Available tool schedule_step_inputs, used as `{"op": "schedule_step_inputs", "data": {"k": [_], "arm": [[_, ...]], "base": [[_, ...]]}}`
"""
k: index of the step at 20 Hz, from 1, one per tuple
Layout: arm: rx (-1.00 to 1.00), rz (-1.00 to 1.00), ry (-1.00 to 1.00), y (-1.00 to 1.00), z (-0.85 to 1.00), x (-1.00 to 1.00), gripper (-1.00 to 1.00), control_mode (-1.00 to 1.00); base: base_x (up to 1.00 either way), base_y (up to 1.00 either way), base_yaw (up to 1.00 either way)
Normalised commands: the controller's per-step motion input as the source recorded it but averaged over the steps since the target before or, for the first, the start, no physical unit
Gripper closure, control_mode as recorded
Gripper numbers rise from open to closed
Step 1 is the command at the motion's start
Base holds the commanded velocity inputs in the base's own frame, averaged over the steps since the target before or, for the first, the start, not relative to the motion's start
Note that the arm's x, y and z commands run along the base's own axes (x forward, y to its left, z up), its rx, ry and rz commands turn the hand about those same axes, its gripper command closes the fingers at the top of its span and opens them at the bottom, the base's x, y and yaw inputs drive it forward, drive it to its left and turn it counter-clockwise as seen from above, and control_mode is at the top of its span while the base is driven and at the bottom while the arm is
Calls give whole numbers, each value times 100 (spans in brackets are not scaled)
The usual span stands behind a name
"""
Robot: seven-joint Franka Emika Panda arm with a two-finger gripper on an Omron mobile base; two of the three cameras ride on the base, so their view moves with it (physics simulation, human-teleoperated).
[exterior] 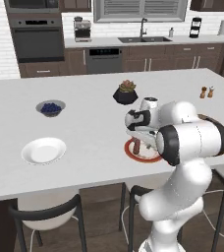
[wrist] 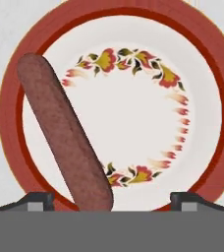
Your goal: Place one bun and one sausage from the bowl on each plate.
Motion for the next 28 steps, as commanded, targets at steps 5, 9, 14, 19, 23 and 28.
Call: {"op": "schedule_step_inputs", "data": {"k": [5,9,14,19,23,28], "arm": [[-5,0,-8,-24,88,-91,-100,-100],[-5,0,-20,-16,100,-94,-100,-100],[-8,0,-11,-13,86,-46,-100,-100],[-8,0,-7,-34,50,-7,-100,-100],[-9,0,0,-16,34,0,-100,-100],[-5,-2,0,-66,15,0,-100,-100]], "base": [[0,0,0],[0,0,0],[0,0,0],[0,0,0],[0,0,0],[0,0,0]]}}
